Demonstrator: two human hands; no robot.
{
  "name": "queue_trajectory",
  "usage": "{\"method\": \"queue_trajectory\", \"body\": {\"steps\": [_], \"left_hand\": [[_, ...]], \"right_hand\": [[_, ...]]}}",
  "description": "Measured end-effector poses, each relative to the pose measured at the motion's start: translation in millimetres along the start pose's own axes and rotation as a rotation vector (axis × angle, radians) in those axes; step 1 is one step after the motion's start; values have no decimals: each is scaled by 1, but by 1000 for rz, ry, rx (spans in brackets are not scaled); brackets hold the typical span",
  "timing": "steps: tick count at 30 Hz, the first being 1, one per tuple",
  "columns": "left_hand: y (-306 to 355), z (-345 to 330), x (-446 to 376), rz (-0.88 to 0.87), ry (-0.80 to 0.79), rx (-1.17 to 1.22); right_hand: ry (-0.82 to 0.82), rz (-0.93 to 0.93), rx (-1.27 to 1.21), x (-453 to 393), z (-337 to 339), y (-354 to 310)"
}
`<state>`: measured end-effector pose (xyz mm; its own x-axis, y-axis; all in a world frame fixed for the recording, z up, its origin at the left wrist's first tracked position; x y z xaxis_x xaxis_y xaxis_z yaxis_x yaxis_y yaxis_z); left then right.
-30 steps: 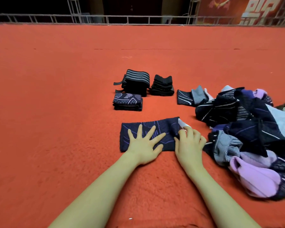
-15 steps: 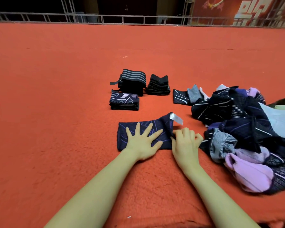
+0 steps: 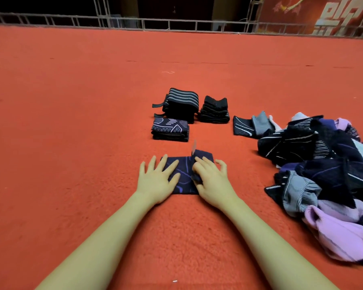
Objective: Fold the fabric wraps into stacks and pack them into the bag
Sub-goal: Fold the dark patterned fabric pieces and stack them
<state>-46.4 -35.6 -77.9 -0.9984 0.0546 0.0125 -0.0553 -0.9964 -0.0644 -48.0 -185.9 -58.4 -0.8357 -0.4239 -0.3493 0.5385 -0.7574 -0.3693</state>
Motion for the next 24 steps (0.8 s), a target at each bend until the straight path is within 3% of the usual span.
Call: {"method": "queue_trajectory", "body": {"steps": [5, 9, 12, 16, 24], "left_hand": [[-10, 4, 13, 212, 235, 16], [-8, 6, 20, 252, 343, 21], [-5, 3, 21, 265, 350, 40], [-4, 2, 23, 323, 368, 162], [7, 13, 27, 280, 547, -9]], "right_hand": [[-137, -46, -123, 6, -13, 3], [-129, -79, -222, 10, -6, 2], [-75, -114, -63, 9, -5, 2], [-185, -189, 184, 11, -13, 5], [-192, -171, 238, 11, -15, 9]]}}
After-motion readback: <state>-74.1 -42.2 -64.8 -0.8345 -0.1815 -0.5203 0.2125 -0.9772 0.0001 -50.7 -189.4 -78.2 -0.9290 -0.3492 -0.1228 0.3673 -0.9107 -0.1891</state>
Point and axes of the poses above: each hand's wrist, its own x-axis away from the middle knuckle, its own z-axis out of the back of the hand, y = z × x, the point moved 6 cm from there along -x, towards the middle knuckle, and after that the axes turned 10 degrees about -x, right-handed, at the moved point
